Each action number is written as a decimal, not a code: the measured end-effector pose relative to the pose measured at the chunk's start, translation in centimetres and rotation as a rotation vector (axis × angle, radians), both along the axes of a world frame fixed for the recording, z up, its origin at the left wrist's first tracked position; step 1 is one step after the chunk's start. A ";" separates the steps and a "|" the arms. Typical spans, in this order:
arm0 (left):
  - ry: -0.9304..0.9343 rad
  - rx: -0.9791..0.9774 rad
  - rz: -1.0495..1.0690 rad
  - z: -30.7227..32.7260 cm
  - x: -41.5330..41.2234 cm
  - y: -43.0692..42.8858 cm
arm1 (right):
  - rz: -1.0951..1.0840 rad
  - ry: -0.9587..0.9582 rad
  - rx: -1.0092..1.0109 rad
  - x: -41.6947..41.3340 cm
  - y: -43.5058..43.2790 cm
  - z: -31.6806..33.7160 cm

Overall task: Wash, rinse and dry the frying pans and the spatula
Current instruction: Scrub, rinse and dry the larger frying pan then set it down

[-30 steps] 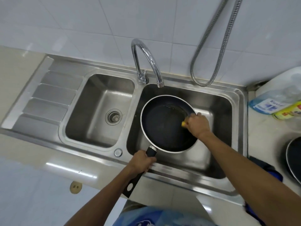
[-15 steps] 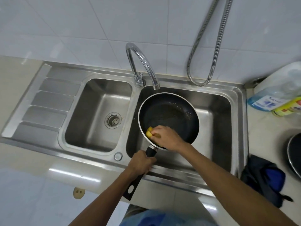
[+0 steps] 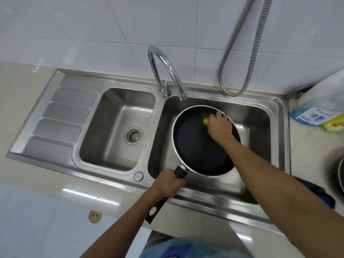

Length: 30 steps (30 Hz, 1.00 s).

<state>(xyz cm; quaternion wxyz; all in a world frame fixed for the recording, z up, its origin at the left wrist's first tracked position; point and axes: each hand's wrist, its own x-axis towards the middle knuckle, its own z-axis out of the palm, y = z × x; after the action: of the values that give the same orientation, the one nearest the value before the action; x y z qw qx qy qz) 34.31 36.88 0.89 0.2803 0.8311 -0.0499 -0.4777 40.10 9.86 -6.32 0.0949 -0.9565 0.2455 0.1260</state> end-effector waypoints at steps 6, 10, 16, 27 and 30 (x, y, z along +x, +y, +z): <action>-0.019 0.020 0.009 0.2 0.0 -0.5 | -0.018 -0.113 0.415 0.7 8.8 3.0; 0.009 0.024 0.060 0.0 0.1 -0.2 | 0.158 0.039 0.542 -4.3 10.7 4.0; 0.039 -0.005 0.161 -0.5 -1.5 0.9 | 0.220 0.372 0.225 -9.6 4.5 2.8; 0.014 -0.001 0.155 -0.2 -0.9 0.2 | -0.004 0.178 0.194 -7.2 5.0 0.4; 0.001 0.003 0.175 -0.5 -0.3 0.3 | 0.007 0.087 0.546 -7.6 8.6 1.7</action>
<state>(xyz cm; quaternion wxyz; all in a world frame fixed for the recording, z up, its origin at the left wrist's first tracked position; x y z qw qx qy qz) 34.04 37.21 0.41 0.3199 0.8324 0.0239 -0.4519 32.52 18.46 -4.66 0.3382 -0.8901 0.2028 0.2287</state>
